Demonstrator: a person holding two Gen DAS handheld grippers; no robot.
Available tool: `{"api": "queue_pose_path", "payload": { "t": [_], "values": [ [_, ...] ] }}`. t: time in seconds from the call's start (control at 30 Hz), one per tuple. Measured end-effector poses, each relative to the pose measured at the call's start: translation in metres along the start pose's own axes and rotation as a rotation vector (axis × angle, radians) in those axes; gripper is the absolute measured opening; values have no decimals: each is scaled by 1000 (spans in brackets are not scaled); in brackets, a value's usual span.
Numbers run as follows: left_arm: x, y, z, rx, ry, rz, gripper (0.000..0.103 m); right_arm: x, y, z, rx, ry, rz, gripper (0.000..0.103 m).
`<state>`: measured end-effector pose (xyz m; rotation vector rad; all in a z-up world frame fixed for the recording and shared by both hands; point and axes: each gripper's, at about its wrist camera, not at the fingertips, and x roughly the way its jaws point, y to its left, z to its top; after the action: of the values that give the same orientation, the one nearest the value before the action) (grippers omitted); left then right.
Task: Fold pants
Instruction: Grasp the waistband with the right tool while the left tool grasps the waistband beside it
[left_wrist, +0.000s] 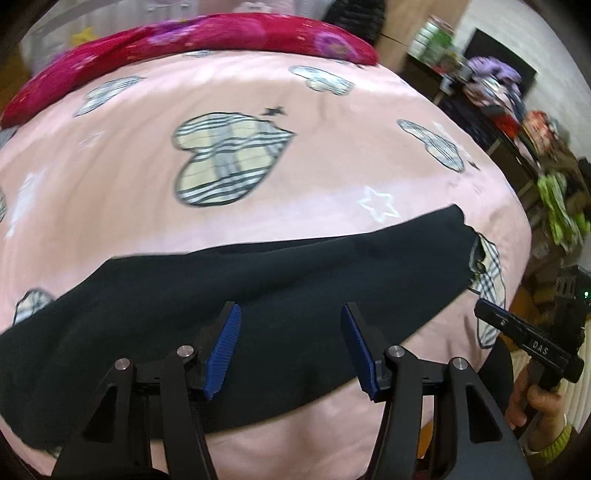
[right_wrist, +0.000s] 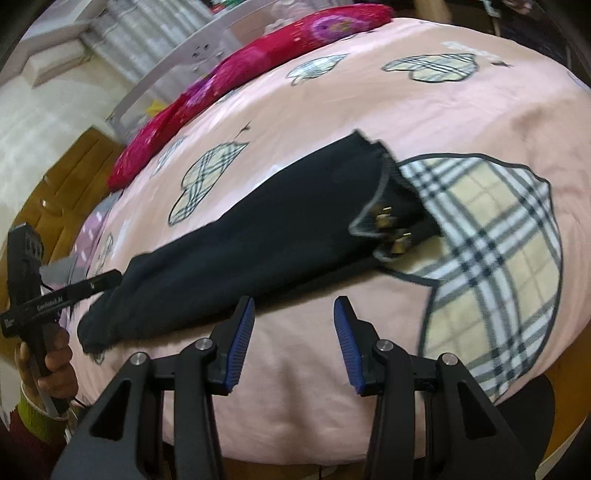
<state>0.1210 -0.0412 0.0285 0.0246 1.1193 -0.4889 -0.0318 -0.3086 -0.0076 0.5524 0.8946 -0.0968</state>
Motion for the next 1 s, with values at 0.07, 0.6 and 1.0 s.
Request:
{"api": "queue_pose_path", "payload": {
  "t": [0.07,0.6,1.0],
  "values": [
    [8,-13,9,35,16,-17,59,-2,-8,1,30,-16,-5,46],
    [83,-97,77,299,151,-101,61,11,-49,11,231,-81,-30,46],
    [147,-155,106,456,287,-173,61,17,-55,21,237,-134,-27,12]
  ]
}}
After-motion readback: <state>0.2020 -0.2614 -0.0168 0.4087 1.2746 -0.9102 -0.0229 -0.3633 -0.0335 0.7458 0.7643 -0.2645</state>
